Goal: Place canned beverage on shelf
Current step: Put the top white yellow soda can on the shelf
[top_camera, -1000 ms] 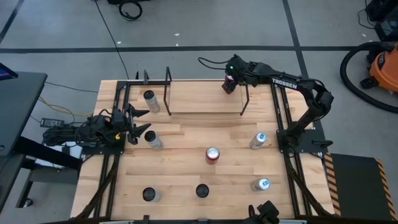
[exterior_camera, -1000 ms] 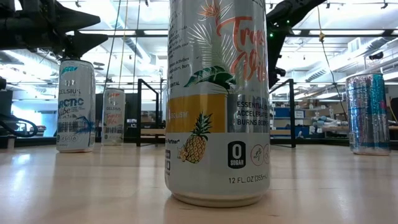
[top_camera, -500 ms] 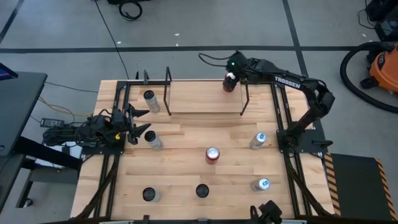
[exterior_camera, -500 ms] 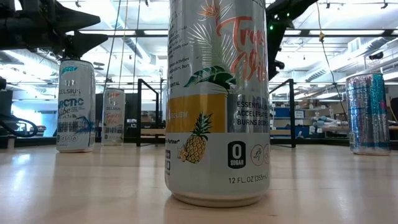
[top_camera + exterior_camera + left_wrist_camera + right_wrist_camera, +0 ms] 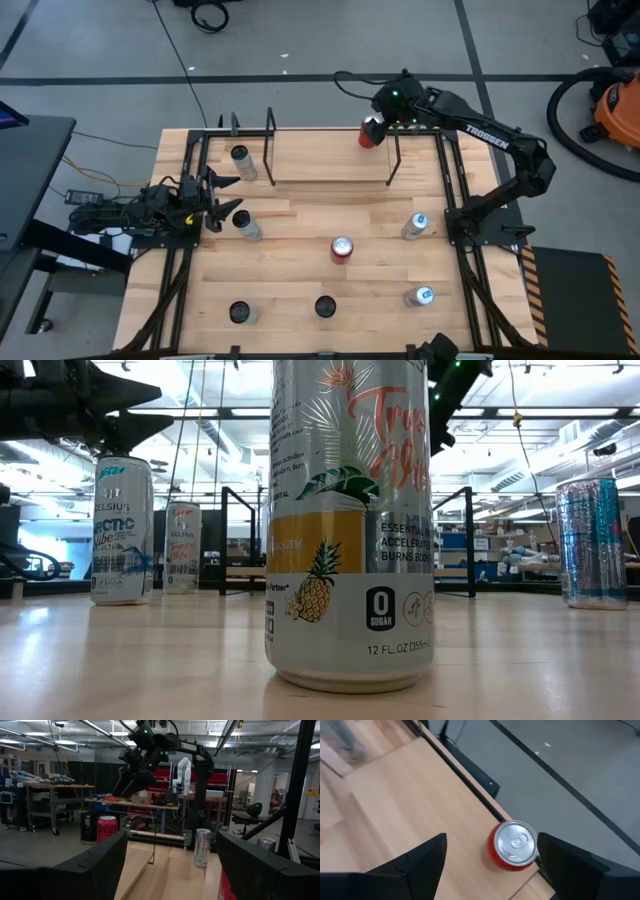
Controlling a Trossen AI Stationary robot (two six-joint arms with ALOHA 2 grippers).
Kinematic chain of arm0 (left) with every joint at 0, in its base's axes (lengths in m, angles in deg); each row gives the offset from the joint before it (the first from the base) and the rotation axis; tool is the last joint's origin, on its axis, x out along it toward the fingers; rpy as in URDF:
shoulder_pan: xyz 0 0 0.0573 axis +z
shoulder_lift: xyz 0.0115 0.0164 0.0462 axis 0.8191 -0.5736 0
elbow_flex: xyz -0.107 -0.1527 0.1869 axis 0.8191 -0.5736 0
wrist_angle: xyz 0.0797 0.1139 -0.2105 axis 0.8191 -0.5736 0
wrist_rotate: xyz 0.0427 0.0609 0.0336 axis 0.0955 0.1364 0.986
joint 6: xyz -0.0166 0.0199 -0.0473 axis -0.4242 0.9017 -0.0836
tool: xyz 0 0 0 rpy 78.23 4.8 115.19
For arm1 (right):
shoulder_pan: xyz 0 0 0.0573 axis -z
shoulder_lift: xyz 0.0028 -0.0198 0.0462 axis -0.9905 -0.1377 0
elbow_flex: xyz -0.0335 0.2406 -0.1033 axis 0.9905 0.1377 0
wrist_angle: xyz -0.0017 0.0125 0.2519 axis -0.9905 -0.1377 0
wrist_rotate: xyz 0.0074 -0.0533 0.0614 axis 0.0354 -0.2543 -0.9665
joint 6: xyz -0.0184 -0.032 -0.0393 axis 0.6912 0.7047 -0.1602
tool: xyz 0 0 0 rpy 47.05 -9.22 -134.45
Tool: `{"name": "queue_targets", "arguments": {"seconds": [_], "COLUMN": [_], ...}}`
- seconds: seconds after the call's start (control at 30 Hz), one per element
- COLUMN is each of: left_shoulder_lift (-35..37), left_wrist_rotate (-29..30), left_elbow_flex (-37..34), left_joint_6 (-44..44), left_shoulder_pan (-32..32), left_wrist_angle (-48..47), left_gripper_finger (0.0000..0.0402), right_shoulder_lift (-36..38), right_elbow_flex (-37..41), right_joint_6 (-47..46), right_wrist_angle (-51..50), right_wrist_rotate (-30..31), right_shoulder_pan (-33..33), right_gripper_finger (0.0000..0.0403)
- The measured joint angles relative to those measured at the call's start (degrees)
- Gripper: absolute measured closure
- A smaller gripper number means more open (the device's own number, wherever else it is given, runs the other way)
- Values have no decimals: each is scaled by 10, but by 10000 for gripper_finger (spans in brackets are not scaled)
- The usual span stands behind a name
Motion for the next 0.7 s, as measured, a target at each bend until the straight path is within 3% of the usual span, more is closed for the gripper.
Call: {"name": "queue_targets", "arguments": {"seconds": [0.33, 0.7], "left_shoulder_lift": [0, -4], "left_wrist_rotate": [107, 109], "left_elbow_flex": [37, 61], "left_joint_6": [7, -9], "left_shoulder_pan": [0, 2], "left_wrist_angle": [-31, -92], "left_gripper_finger": [95, 95], "right_shoulder_lift": [17, 17], "right_elbow_flex": [0, 0], "right_joint_6": [0, 1], "right_wrist_angle": [0, 0], "right_wrist_rotate": [-42, -42], "right_shoulder_pan": [0, 0], "right_gripper_finger": [84, 84]}}
